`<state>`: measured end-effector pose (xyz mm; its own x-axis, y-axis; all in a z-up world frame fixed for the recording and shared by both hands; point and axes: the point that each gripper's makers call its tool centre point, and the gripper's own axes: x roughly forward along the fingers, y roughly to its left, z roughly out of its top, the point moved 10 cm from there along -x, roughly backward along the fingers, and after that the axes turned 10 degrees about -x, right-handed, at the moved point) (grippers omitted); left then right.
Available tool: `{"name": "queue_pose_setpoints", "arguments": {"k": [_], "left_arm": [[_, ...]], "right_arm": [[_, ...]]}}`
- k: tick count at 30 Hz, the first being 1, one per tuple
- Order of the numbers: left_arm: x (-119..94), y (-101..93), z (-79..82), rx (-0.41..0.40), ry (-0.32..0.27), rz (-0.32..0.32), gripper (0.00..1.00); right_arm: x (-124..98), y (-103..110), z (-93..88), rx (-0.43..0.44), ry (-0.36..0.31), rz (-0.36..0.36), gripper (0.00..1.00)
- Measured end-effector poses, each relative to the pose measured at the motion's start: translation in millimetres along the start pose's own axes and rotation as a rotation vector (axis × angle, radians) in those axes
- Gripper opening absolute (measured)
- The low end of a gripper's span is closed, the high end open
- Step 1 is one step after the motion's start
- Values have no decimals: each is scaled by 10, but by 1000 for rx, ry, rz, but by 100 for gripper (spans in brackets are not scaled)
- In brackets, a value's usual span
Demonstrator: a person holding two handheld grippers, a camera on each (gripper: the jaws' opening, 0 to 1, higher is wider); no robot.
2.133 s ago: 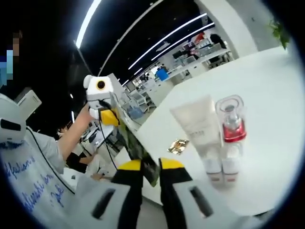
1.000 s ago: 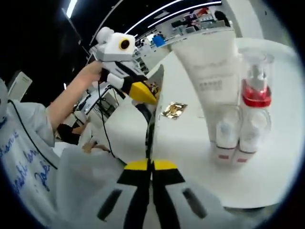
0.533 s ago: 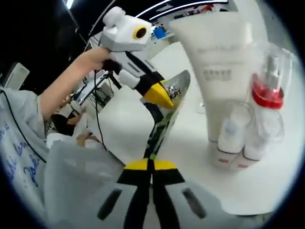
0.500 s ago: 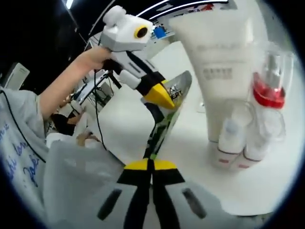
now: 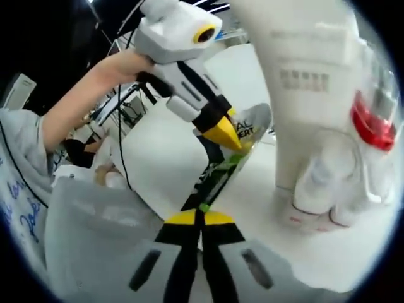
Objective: Arrange the skincare products in the storage area until every visible bottle or jar stands upright without overlapping.
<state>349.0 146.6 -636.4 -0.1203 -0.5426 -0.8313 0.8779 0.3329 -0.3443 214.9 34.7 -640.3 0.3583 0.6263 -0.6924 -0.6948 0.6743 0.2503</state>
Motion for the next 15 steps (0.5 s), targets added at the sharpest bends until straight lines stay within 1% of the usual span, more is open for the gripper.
{"name": "queue_pose_setpoints", "arguments": {"k": [4, 5, 7, 8, 14, 15], "left_arm": [[23, 11, 4, 6, -1, 12, 0], [34, 12, 5, 11, 0, 19, 0], [52, 14, 7, 13, 1, 21, 0], [62, 14, 8, 17, 0, 23, 0], [119, 31, 8, 22, -6, 37, 0], [124, 29, 7, 22, -8, 39, 0]], "right_arm": [[25, -21, -9, -26, 42, -29, 1], [26, -38, -19, -57, 65, -49, 1], [51, -8, -8, -62, 69, -43, 1], [54, -4, -4, -89, 87, -52, 1], [117, -11, -8, -124, 135, -60, 1], [125, -19, -18, -141, 155, -71, 1]]}}
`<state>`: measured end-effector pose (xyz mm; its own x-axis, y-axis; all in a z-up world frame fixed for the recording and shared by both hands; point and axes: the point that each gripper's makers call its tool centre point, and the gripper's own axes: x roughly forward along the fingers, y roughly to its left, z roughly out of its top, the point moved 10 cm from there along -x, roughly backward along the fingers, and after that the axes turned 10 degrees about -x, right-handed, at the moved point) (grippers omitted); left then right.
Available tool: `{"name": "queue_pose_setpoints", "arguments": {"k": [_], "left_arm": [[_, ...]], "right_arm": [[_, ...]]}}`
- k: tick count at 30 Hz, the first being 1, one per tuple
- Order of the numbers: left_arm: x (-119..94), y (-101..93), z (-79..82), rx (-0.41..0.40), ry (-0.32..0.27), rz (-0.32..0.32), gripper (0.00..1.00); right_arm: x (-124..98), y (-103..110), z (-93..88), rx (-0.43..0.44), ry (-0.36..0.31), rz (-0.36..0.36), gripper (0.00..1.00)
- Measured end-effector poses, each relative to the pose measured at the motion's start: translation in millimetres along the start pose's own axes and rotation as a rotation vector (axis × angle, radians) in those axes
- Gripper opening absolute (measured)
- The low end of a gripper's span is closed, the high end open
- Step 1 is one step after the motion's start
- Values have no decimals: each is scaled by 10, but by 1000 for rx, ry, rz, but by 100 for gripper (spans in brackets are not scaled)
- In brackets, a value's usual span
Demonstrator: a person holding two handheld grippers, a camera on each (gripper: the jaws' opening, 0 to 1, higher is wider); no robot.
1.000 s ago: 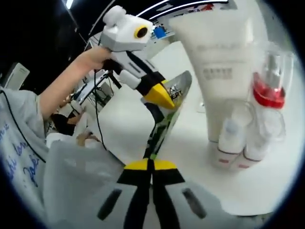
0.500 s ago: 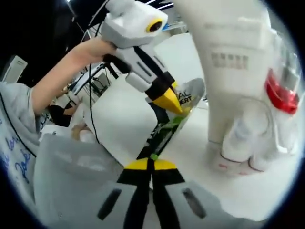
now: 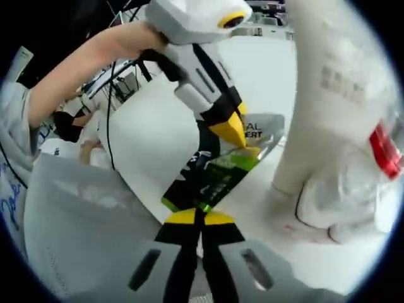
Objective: Arrange the skincare products in the storage area until every visible bottle or jar stands upright without overlapping.
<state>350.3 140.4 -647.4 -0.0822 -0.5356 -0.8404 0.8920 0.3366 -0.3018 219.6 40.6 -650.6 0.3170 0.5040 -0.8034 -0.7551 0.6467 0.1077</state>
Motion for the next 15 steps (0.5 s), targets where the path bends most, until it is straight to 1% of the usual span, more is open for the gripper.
{"name": "queue_pose_setpoints", "arguments": {"k": [9, 13, 15], "left_arm": [[77, -1, -4, 7, -8, 12, 0], [102, 15, -1, 6, -17, 15, 0], [105, 13, 6, 18, -16, 23, 0]], "right_arm": [[74, 2, -2, -58, 64, -13, 1], [86, -18, -12, -61, 72, -15, 1], [93, -22, -12, -62, 74, -15, 1]]}}
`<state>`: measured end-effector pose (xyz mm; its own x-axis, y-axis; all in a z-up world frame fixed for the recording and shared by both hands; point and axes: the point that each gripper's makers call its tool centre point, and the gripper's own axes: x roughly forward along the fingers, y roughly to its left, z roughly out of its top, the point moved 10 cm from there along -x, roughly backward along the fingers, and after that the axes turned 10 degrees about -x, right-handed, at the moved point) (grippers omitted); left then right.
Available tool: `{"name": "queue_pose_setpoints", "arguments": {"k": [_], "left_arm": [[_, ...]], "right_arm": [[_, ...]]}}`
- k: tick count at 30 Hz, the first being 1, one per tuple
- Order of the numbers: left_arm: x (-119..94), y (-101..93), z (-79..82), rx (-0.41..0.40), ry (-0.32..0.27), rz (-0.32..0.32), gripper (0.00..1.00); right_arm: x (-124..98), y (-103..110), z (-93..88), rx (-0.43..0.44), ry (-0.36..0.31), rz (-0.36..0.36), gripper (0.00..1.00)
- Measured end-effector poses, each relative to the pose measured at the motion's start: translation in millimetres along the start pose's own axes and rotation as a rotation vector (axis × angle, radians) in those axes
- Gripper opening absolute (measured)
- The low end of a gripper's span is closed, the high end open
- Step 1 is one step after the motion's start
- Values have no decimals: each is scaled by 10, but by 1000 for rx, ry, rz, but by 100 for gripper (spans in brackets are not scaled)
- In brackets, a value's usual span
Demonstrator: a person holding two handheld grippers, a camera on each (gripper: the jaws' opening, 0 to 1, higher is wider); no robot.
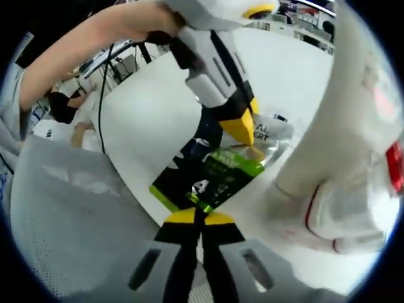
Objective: Arrange the skincare products in the storage area until every visible bottle or jar stands upright without overlapping.
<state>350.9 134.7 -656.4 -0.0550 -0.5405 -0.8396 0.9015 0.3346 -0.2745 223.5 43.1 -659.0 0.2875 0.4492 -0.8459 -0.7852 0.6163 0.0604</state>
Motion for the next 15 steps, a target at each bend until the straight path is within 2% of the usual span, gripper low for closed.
{"name": "queue_pose_setpoints", "arguments": {"k": [6, 8, 15], "left_arm": [[37, -18, 10, 38, 17, 15, 0], [44, -12, 20, 75, 17, 14, 0], [53, -24, 23, 82, 21, 15, 0]], "right_arm": [[9, -14, -7, -8, 11, 1, 3], [-5, -10, -8, -6, 15, -1, 4], [-107, 31, -53, -14, 47, -21, 10]]}}
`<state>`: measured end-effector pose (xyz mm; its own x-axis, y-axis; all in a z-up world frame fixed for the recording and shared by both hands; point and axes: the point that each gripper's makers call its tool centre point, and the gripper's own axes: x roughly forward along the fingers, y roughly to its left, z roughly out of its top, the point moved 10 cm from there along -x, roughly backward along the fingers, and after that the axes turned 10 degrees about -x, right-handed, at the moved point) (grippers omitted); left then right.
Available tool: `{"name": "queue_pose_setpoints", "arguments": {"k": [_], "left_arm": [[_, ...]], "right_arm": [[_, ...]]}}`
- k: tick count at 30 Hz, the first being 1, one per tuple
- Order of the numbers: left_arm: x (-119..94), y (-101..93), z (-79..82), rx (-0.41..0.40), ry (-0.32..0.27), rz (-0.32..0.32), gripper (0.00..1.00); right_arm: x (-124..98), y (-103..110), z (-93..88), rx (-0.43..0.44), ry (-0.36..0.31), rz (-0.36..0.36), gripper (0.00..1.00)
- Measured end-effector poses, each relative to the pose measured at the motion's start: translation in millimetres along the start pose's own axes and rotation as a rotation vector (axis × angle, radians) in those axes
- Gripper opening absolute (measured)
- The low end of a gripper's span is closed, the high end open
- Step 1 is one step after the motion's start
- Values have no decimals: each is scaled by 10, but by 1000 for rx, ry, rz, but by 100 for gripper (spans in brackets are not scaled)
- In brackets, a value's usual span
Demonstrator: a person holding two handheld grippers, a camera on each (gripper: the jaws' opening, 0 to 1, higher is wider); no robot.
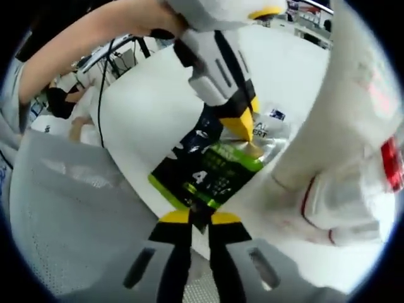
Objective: Arrange the skincare products in the storage area until every visible bottle or jar stands upright without overlapping.
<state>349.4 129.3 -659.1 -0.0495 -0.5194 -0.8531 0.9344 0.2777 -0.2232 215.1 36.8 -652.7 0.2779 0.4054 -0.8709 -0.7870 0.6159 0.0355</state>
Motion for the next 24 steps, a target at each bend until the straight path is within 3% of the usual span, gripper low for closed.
{"name": "queue_pose_setpoints", "arguments": {"k": [12, 18, 20, 24], "left_arm": [[16, 3, -12, 29, -3, 3, 0], [17, 3, -29, 17, -17, -7, 0], [16, 4, -32, 13, -18, -5, 0], [18, 7, -43, 5, -24, -4, 0]], "right_arm": [[-243, 74, -63, -73, 70, -124, 11], [-217, 146, -43, -64, 44, -144, 14], [-236, 125, 12, -104, 2, -209, 14], [-261, 94, 39, -41, -14, -179, 15]]}}
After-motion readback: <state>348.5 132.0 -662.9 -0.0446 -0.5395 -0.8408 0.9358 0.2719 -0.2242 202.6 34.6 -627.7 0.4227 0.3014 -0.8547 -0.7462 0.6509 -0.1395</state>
